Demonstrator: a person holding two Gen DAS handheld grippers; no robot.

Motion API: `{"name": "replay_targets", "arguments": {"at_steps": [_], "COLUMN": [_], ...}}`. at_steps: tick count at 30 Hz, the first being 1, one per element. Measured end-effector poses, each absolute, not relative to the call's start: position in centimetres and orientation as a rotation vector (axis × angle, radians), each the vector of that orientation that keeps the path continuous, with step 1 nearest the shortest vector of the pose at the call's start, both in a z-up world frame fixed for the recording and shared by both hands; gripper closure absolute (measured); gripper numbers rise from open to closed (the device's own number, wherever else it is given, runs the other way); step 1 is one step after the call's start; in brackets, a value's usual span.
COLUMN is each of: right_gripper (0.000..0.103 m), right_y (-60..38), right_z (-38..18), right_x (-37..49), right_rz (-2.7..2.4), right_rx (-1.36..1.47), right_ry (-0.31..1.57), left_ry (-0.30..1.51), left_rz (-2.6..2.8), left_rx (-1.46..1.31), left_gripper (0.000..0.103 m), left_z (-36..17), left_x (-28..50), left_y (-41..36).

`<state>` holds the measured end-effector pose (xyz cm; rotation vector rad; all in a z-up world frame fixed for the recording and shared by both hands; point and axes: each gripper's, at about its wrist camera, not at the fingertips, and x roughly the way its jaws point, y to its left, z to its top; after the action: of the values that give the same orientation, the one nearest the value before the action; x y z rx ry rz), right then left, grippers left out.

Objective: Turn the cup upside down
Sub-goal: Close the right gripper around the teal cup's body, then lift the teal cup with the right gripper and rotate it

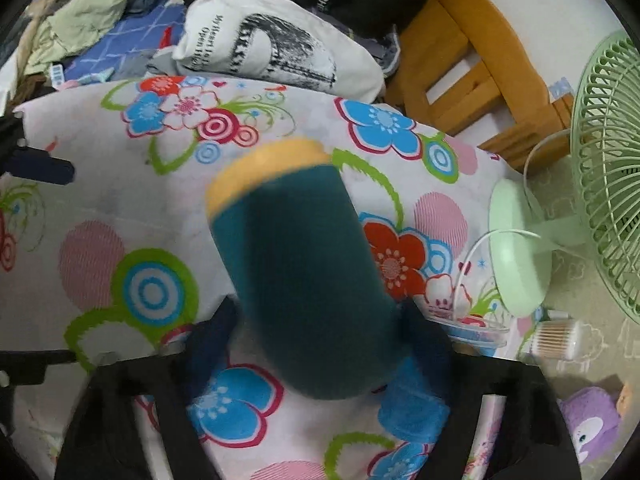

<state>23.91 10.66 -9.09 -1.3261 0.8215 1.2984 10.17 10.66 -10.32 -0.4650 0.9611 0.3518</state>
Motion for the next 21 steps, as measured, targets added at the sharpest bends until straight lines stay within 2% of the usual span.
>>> {"name": "replay_targets", "arguments": {"at_steps": [6,21], "right_gripper": [0.032,0.034], "right_y": [10.2,3.2], "right_z": [-8.1,-1.5], "right_x": [23.8,18.9], "right_rz": [1.307,1.237], "right_rx": [-1.231,-0.957], "right_ry": [0.895,0.877], "left_ry": [0.942,0.867], "left_rz": [0.342,0.303], "left_rx": [-0.467,-0.474], "left_gripper": [0.0,0.0], "left_z": [-9.6,-6.2], "left_x": [9.4,4.8], "left_y": [10.3,9.3]}}
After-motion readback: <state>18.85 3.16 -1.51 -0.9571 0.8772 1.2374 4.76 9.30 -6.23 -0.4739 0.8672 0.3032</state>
